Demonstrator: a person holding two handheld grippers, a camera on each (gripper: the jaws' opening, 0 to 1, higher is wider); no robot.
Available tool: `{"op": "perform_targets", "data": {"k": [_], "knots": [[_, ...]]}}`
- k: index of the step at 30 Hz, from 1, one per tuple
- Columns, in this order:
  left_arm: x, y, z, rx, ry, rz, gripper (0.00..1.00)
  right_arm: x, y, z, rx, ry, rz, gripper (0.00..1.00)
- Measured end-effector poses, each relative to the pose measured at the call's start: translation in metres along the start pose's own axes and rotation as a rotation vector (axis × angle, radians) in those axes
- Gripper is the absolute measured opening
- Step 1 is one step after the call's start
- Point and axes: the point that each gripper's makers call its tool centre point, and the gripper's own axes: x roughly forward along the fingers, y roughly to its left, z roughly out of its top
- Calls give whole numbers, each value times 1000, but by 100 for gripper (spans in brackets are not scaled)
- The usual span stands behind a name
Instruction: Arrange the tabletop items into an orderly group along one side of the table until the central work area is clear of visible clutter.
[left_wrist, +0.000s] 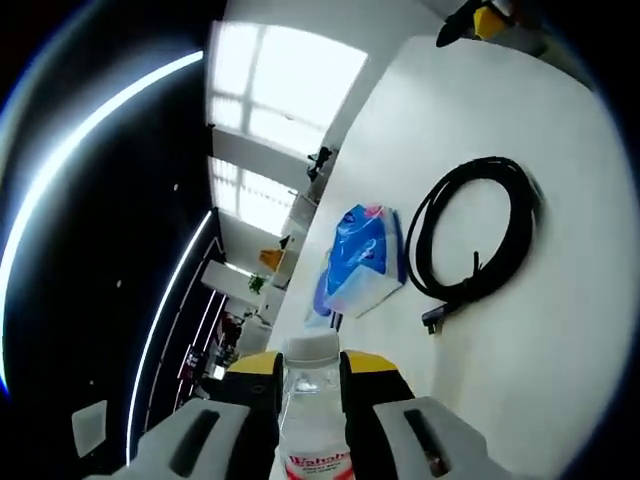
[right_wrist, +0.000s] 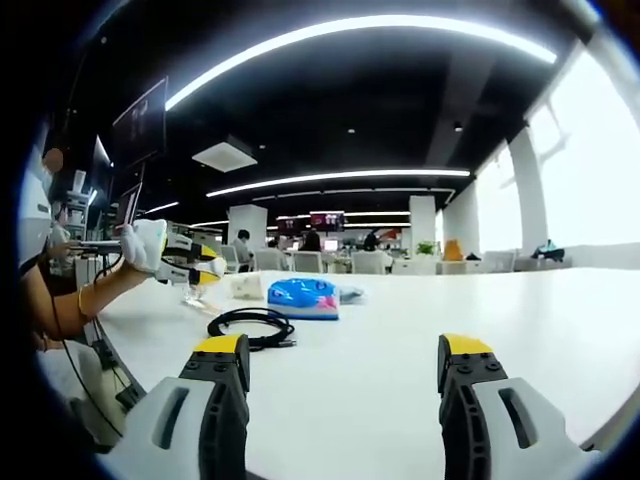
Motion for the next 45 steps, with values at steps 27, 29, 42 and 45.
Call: {"op": "perform_targets", "data": {"k": [27,29,42,45], "knots": [[-18,61,-29,-321,-58,108,21,11,11,1,-26,15,20,74],[-19,66,-33,-347,-61,115,21,12,11,1,-26,15,20,74],[-25,85,-55,-474,-46,175,21,19,20,-2,-26,22,45,74],[-27,89,-59,-504,-49,185,21,18,18,-1,-25,18,39,74]]}}
